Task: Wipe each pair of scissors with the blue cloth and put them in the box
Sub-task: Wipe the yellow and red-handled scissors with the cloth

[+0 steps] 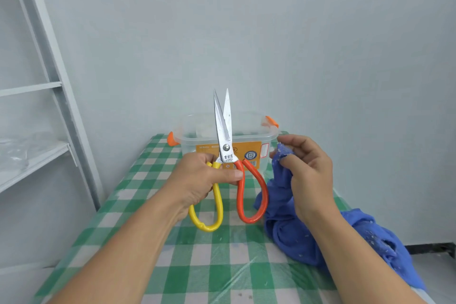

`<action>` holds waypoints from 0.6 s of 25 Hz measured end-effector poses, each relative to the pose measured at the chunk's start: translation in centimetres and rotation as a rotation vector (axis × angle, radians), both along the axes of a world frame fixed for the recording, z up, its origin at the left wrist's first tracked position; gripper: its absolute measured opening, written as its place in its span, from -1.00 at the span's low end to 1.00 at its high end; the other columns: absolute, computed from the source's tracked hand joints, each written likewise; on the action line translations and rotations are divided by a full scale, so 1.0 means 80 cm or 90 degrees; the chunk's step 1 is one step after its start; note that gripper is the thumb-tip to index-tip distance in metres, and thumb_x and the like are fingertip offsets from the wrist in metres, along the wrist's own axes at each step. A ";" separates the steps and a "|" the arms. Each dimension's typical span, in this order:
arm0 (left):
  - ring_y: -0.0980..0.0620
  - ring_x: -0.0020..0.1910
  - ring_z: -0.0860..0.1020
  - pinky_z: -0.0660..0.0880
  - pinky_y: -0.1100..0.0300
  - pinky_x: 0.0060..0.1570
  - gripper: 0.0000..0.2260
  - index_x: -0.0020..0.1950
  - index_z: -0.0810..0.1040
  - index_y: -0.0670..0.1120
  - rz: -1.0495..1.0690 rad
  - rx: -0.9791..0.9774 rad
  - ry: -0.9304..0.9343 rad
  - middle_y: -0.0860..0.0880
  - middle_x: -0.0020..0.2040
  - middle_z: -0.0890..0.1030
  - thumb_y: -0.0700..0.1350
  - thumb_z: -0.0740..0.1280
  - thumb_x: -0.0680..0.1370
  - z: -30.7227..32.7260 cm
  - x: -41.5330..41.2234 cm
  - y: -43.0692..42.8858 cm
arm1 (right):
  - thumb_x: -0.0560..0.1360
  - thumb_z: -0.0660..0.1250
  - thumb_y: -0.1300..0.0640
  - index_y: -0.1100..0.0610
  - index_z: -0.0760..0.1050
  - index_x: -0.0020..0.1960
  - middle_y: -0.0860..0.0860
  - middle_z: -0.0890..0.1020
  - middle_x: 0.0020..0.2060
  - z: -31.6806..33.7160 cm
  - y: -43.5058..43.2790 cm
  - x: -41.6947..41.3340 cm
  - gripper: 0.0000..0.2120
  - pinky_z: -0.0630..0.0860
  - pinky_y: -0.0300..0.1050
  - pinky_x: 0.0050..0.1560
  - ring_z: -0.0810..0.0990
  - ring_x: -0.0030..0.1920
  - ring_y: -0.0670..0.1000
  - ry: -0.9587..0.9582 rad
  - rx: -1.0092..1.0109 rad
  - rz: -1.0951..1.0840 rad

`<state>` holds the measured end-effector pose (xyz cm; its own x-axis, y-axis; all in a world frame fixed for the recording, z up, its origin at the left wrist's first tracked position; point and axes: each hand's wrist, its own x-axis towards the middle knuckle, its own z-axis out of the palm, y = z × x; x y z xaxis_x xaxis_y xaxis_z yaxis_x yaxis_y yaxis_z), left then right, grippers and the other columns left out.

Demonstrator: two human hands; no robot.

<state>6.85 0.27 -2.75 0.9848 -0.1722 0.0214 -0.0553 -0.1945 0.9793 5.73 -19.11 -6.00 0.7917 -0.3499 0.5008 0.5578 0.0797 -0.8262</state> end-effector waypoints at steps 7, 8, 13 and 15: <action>0.14 -0.68 0.30 0.17 0.36 -0.65 -0.90 -0.09 0.63 -0.11 0.003 -0.019 -0.003 -0.16 -0.43 0.55 -0.14 0.51 0.49 -0.007 0.006 0.000 | 0.35 0.36 0.26 0.12 0.63 -0.11 0.01 0.71 -0.18 0.008 0.002 -0.004 -0.85 0.60 -0.14 -0.04 0.66 -0.11 -0.02 -0.003 -0.152 0.015; 0.12 -0.68 0.27 0.14 0.35 -0.65 -0.90 -0.10 0.63 -0.10 -0.004 -0.020 0.005 -0.15 -0.45 0.51 -0.14 0.52 0.48 -0.008 0.006 0.002 | 0.34 0.35 0.24 0.11 0.64 -0.13 0.00 0.72 -0.18 0.010 0.003 -0.005 -0.85 0.59 -0.16 -0.05 0.66 -0.12 -0.05 -0.005 -0.170 0.018; 0.10 -0.65 0.22 0.10 0.33 -0.65 -0.81 -0.24 0.52 -0.11 -0.032 0.004 0.017 -0.10 -0.50 0.44 -0.24 0.51 0.46 -0.017 0.007 0.008 | 0.31 0.26 0.26 0.05 0.66 -0.09 0.08 0.70 -0.12 0.010 0.013 -0.012 -0.72 0.55 -0.09 -0.11 0.63 -0.12 0.01 0.018 -0.193 0.106; 0.08 -0.61 0.24 0.13 0.33 -0.64 -0.82 -0.25 0.54 -0.14 -0.042 0.007 0.005 -0.08 -0.52 0.44 -0.25 0.51 0.46 -0.021 0.006 0.008 | 0.39 0.35 0.24 0.03 0.65 -0.03 0.14 0.68 -0.12 0.007 0.019 -0.011 -0.78 0.56 0.07 -0.10 0.64 -0.12 0.11 0.004 -0.190 0.135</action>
